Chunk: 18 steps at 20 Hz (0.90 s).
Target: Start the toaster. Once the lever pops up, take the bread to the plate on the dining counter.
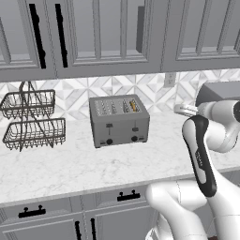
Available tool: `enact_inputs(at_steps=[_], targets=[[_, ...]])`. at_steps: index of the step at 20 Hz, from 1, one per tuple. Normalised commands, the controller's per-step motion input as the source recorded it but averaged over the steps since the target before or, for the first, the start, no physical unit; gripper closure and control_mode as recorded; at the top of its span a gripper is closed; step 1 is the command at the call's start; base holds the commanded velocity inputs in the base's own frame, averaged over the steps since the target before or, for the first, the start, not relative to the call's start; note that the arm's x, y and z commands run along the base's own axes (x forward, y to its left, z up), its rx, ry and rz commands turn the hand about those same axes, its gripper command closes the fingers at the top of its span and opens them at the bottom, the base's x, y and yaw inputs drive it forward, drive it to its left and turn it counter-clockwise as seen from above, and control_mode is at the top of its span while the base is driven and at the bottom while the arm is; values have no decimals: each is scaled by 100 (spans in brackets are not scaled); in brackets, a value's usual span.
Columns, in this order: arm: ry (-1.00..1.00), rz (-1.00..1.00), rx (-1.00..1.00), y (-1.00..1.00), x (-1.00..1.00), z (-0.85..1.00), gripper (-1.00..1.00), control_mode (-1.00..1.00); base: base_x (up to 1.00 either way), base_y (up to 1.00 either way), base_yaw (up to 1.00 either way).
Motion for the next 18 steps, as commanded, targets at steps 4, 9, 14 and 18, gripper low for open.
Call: enact_inputs(at_steps=[4,9,14,18], targets=[[0,0,0,0,0,0,-100,-100,0,0,0],[0,0,0,0,0,0,-100,-100,0,0,0],[0,0,0,0,0,0,-100,-100,0,0,0],[0,0,0,0,0,0,-100,-100,0,0,0]])
